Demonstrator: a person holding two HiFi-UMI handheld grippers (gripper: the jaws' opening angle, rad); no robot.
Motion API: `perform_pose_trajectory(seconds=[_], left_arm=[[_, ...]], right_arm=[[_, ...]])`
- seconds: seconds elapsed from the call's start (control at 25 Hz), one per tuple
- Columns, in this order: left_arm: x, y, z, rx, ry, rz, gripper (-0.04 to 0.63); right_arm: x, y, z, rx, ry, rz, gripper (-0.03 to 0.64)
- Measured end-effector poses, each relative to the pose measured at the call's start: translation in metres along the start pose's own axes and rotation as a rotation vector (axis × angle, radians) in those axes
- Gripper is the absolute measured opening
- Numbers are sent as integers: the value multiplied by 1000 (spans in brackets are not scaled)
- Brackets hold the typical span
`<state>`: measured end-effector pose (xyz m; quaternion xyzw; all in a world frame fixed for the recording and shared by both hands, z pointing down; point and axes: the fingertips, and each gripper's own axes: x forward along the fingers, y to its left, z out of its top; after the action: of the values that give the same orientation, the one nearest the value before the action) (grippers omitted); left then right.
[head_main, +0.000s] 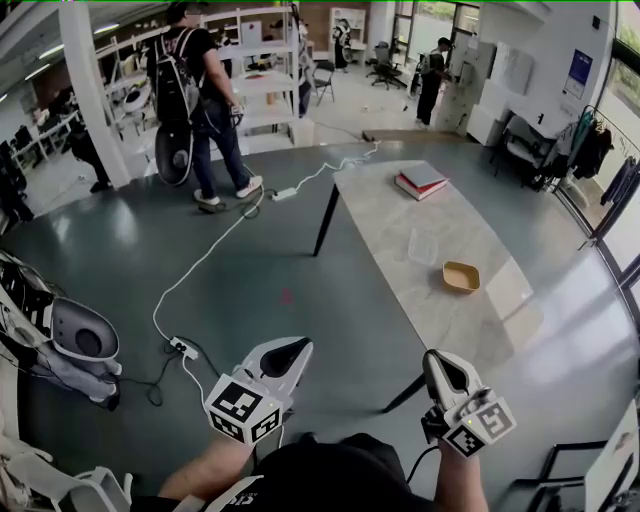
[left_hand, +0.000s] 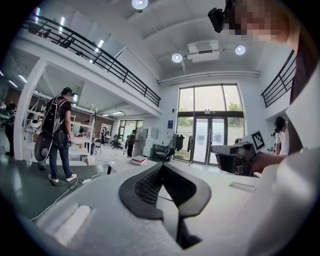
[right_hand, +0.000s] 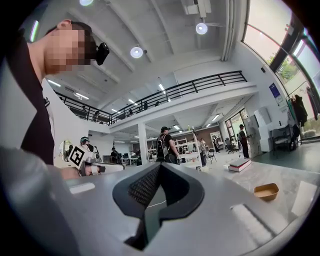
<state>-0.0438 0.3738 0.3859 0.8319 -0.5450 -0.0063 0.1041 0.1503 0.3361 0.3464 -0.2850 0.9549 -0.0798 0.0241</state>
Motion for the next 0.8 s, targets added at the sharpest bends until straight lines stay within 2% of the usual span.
perform_pose_trajectory(seconds=[0.16, 0.28, 0.56, 0.8], left_arm=[[-5, 11, -4, -8, 2, 11, 2], [-2, 17, -3, -12, 5, 23, 2], [22, 34, 0, -8, 23, 60, 2], [74, 46, 5, -16, 29, 93, 2]], right_arm=[[8, 16, -8, 7, 16, 64, 2], [14, 10, -11, 36, 20, 73, 2], [42, -23, -9, 75, 14, 108, 2], [70, -80, -8, 99, 33, 137, 2]])
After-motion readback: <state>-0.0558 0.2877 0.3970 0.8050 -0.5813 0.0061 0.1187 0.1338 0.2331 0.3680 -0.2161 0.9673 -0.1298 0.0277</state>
